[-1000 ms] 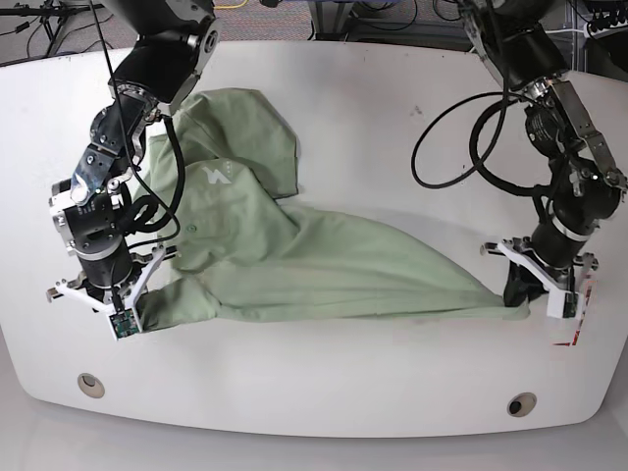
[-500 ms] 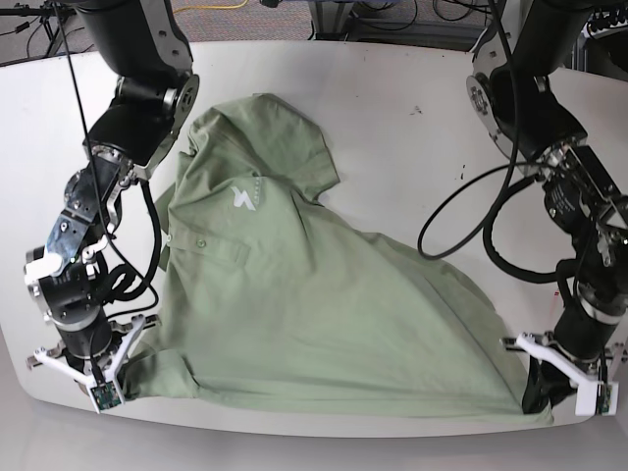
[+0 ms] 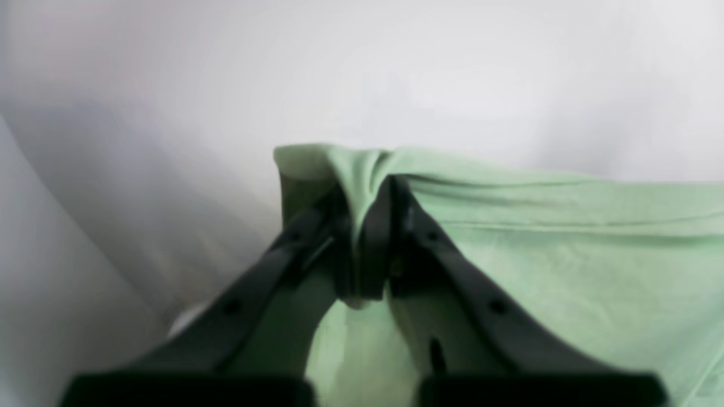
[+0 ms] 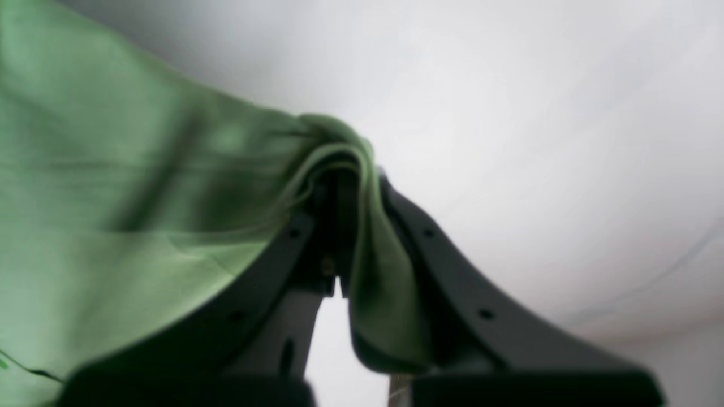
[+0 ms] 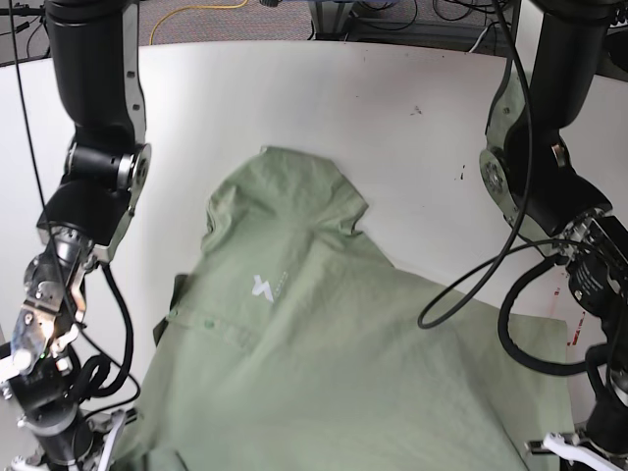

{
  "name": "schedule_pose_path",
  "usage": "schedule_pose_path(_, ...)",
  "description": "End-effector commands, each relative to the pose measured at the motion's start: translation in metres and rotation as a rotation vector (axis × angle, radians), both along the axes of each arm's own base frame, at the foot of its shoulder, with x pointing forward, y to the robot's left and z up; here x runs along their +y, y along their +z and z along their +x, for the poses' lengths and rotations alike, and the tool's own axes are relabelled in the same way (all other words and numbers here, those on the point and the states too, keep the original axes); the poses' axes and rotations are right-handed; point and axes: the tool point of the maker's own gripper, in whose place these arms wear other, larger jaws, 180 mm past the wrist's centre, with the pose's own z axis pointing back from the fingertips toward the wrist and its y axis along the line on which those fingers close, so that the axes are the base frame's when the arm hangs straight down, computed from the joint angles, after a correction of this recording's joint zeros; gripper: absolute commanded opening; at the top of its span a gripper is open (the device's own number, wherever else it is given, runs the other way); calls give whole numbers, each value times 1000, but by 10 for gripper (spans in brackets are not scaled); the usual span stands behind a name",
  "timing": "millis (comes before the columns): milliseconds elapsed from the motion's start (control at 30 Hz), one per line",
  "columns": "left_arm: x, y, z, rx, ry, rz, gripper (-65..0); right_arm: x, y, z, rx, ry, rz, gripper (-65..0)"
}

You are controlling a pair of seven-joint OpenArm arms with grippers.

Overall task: Fold the T-shirt properly
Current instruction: 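Lift the polo high with both grippers, stretching it between them, then swing the stretched polo forward with both grippers and lay it flat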

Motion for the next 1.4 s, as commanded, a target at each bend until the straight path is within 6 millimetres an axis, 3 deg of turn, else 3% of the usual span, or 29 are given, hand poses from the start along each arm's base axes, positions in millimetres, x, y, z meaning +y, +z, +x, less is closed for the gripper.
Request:
schedule_pose_path(0,6,58,-6,-131,18,-5,-650,-13,70,-2,-131,-30,-50,-650)
schedule_pose_path(300,9,113,-10,-215,14,-22,-650,-17,155,-13,-245,-64,-157,-650)
schedule_pose_path(467,9,118,-9,-219,9,-26,-650,-20,167,-19,-239,-106,-203,-650)
schedule_pose_path(633,8,109,-8,-197,10,-18,-650,-17,170,-28,-265,-111,-224,-650)
schedule_pose_path(833,8,77,-7,-129,20,-4,-650,-30,133,-39,-203,-162,-276,-650)
schedule_pose_path(933,9,55,-7,-90,29,8,-650,-36,102,-47,-166,-177,-270,-650)
schedule_pose_path(1133,7,2,-12,-5,40,34,-650,-47,29,-65,-67,-190,-240,-650)
schedule_pose_path(1267,6,-40,-17,88,46,59,-650,-53,-37,-78,57,-194,-204,-650)
schedule_pose_path(1367,3,-71,-23,156,38,106,-650,-58,-73,-91,121,-208,-161,-650)
